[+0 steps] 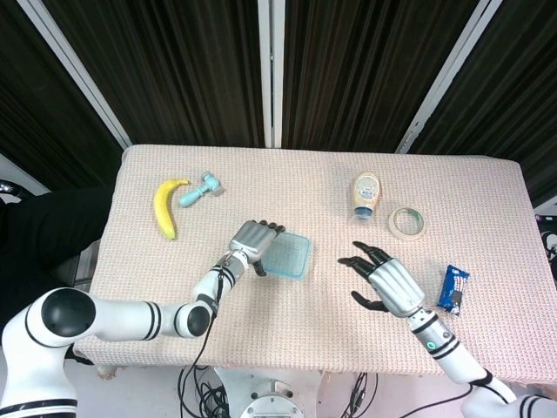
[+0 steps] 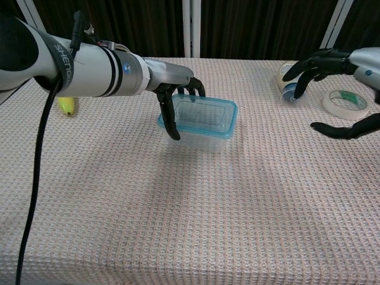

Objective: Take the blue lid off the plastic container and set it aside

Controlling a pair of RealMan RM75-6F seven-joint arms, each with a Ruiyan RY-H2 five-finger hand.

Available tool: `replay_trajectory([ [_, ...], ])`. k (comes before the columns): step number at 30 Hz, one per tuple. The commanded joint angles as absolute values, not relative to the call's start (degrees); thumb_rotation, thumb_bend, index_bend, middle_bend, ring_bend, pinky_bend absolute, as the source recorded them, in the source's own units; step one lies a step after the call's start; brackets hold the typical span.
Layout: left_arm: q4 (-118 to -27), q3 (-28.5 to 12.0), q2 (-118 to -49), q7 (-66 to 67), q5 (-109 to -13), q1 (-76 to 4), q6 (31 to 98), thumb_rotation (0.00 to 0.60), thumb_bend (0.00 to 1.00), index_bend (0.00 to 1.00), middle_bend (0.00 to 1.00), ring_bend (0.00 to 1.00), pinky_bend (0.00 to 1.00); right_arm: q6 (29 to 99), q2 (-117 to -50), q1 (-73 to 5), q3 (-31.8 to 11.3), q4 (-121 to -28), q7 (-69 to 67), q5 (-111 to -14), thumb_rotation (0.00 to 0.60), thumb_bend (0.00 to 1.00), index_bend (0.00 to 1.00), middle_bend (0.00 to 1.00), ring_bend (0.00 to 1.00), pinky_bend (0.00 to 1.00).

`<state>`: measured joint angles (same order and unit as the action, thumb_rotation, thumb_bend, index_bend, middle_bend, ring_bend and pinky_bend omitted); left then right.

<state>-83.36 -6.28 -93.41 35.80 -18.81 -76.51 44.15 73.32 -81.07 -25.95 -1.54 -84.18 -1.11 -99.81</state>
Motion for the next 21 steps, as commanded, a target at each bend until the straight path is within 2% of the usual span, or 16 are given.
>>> replay_trajectory([
  [1, -83.9, -6.0, -93.8, 36.2, -18.5, -76.7, 45.2, 0.600, 0.00, 0.25, 0.31, 0.22, 0.27, 69.9, -88.2, -29.7, -3.4, -77.9, 3.0, -99.9, 0.600, 0.24, 0.33, 0.38, 0.14, 0.28],
  [12, -83.8, -6.1, -94.4, 36.3, -16.5, -76.5, 46.1, 0.600, 0.00, 0.25, 0.31, 0.22, 0.27, 71.2, -97.5, -33.3, -3.5, -67.3, 3.8, -101.8, 0.600, 0.22, 0.37, 0.37, 0.14, 0.28],
  [21, -83.6, -5.8, -94.8, 37.2, -16.8, -76.1, 47.6, 0.600, 0.00, 0.25, 0.31, 0.22, 0.27, 72.5, -101.7, -35.0, -2.9, -61.3, 2.3, -102.2, 0.600, 0.08, 0.37, 0.36, 0.14, 0.27],
])
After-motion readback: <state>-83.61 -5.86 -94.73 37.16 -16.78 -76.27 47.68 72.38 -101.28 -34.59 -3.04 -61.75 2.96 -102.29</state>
